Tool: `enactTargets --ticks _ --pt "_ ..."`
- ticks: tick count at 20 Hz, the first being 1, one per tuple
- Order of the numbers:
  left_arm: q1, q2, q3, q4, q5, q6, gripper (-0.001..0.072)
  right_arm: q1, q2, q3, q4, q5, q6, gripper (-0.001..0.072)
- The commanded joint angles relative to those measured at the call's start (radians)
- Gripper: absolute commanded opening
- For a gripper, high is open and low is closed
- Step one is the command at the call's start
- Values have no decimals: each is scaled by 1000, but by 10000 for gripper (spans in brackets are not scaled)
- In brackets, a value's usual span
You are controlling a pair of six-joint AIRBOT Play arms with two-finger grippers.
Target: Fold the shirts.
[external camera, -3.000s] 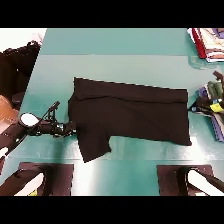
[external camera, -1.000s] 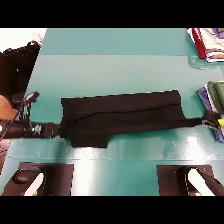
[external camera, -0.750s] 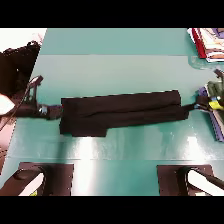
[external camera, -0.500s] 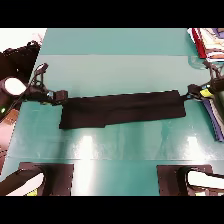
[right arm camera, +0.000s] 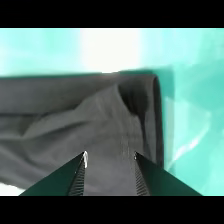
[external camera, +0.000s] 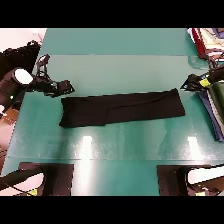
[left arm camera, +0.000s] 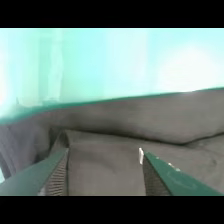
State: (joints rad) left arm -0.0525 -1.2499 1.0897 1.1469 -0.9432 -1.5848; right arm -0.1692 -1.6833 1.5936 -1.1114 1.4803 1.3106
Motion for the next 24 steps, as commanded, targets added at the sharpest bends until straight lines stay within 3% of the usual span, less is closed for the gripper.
enactTargets --ticks 1,2,3,4,8,13,16,17,18,19,24 --pt "0 -4 60 -16 -117 -4 270 -87 -14 -3 79 83 -70 370" --pt "0 -4 63 -33 -136 6 67 -121 -13 -37 101 83 -92 393" --pt "0 -4 62 -59 -143 23 25 -151 -13 -77 124 75 -105 528" --pt "0 -4 62 -81 -148 22 25 -181 -18 -123 146 60 -109 623" --pt "-33 -4 62 -117 -140 22 25 -244 -106 -229 264 56 -160 619" --pt "-121 -8 62 -116 -120 12 25 -182 -173 -246 306 52 -200 595" --pt "-179 -26 63 -122 -60 -42 24 -117 -172 -230 305 20 -206 399" --pt "-208 -41 63 -130 -32 -42 24 -102 -172 -217 306 23 -212 294" --pt "-236 -59 63 -144 -7 -42 24 -91 -172 -199 306 40 -225 126" --pt "-267 -85 64 -172 19 -42 24 -84 -172 -177 307 64 -242 17" --pt "-406 -276 180 -220 46 -39 24 -44 -38 -100 309 110 -199 17"
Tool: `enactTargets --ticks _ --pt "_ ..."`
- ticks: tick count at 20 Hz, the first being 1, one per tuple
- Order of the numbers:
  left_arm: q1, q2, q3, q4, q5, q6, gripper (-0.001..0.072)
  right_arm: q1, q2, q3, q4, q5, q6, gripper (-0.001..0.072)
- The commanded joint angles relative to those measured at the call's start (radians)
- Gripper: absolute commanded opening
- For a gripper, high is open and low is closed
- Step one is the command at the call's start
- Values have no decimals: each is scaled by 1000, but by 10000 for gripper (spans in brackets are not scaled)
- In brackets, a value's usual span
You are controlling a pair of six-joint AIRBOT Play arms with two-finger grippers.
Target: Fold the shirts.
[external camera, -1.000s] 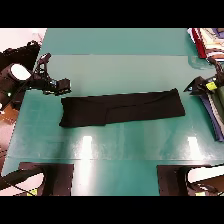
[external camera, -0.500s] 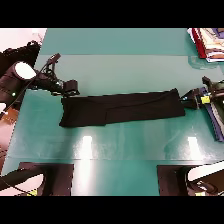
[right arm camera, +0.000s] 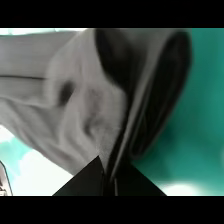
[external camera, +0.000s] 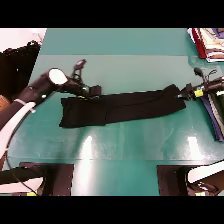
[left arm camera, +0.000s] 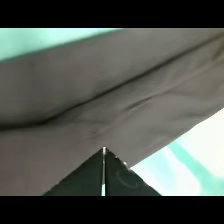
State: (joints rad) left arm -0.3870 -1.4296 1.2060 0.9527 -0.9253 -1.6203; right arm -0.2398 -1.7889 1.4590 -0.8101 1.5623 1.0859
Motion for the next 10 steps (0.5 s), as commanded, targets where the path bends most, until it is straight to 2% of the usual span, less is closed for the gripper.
enactTargets --ticks 1,7,10 --pt "-98 -149 116 -26 28 -3 24 45 107 42 8 35 40 17" --pt "-206 -409 367 -25 -48 -3 24 186 283 122 226 24 101 17" --pt "-210 -440 381 -13 -56 -4 24 274 303 206 235 20 126 17"
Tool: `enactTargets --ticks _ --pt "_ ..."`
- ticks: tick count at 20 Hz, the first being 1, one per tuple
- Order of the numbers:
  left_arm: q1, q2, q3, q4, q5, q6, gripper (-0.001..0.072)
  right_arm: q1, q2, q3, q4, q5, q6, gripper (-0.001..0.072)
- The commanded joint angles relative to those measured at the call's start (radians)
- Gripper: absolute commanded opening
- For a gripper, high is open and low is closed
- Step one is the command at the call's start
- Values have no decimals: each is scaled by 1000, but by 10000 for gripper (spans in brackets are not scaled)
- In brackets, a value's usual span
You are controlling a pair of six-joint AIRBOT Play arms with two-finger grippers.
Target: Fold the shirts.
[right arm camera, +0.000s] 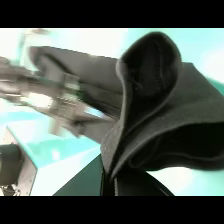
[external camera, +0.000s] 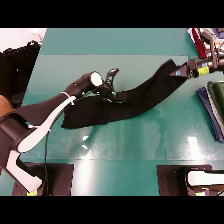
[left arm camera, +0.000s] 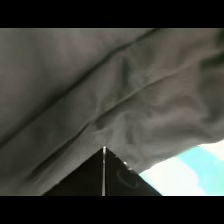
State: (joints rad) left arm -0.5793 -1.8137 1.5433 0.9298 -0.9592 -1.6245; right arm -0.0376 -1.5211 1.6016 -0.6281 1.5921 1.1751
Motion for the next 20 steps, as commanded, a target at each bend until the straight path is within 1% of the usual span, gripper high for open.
enactTargets --ticks 1,4,7,8,11,13,15,17,20 --pt "-18 -56 44 29 -31 0 24 102 35 92 53 -13 45 17" --pt "-18 -56 44 68 -48 1 24 179 35 145 52 -30 49 17" --pt "-16 -54 46 70 -56 13 24 243 35 175 53 -45 50 17" --pt "-8 -47 48 69 -65 29 23 261 35 175 54 -58 50 17" --pt "53 27 62 105 -111 28 24 328 33 175 53 -80 47 17" --pt "126 109 62 189 -174 38 24 388 33 175 53 -111 39 17" --pt "220 201 62 308 -258 54 24 465 31 175 54 -170 19 17" --pt "327 298 62 402 -317 54 24 560 17 175 60 -258 -8 17" --pt "481 431 62 450 -348 67 25 721 -54 175 60 -428 -37 18"
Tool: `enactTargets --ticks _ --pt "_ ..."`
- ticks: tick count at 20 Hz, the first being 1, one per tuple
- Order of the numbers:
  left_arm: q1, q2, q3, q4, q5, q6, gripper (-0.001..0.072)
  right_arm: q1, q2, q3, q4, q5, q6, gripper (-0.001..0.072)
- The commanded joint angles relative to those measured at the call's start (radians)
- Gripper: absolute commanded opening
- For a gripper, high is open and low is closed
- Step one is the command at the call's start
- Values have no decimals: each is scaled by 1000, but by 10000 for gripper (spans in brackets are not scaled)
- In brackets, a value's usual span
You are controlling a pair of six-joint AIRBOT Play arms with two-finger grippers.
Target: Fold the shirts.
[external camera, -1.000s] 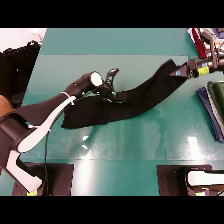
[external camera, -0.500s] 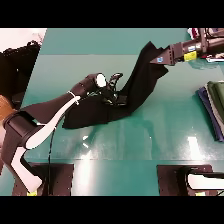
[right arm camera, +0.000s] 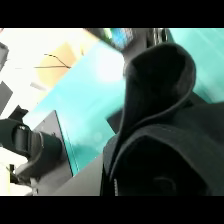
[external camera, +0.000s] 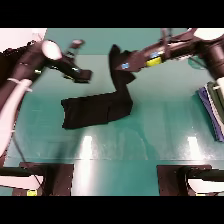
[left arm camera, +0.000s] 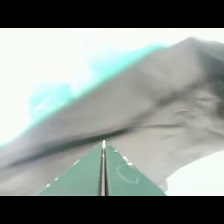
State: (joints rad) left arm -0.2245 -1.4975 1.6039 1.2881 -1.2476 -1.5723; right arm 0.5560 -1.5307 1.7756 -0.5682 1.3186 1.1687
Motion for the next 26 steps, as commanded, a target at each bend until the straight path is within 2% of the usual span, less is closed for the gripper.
enactTargets --ticks 1,4,5,6,7,8,9,10,13,16,18,22,23,24,26 --pt "166 151 1 95 -62 26 25 180 -82 1 0 -208 -38 18" --pt "266 229 1 95 -62 35 25 299 -209 39 0 -306 -89 23" --pt "290 242 1 95 -62 35 25 328 -264 90 0 -306 -95 134" --pt "306 248 1 95 -64 35 25 350 -315 145 0 -309 -95 347" --pt "315 250 1 94 -72 35 25 363 -357 191 1 -308 -95 523" --pt "314 249 1 96 -82 35 25 370 -394 237 1 -287 -94 545" --pt "314 249 1 91 -87 35 24 369 -418 274 0 -245 -87 514" --pt "314 249 1 82 -89 35 25 359 -424 290 -2 -206 -81 401" --pt "314 249 1 81 -99 35 24 275 -351 196 -45 -135 -78 396" --pt "311 249 1 66 -129 35 24 136 -244 38 -180 -60 -31 396" --pt "311 249 1 51 -132 35 25 25 -174 -97 -238 -54 15 396" --pt "311 249 1 -9 -122 35 25 -186 -83 -357 -235 -104 69 398" --pt "311 249 1 -17 -120 35 25 -218 -80 -403 -235 -113 69 462" --pt "311 249 1 -18 -120 35 25 -245 -85 -444 -235 -117 72 617" --pt "311 249 1 -18 -119 35 25 -269 -113 -499 -190 -116 78 624"
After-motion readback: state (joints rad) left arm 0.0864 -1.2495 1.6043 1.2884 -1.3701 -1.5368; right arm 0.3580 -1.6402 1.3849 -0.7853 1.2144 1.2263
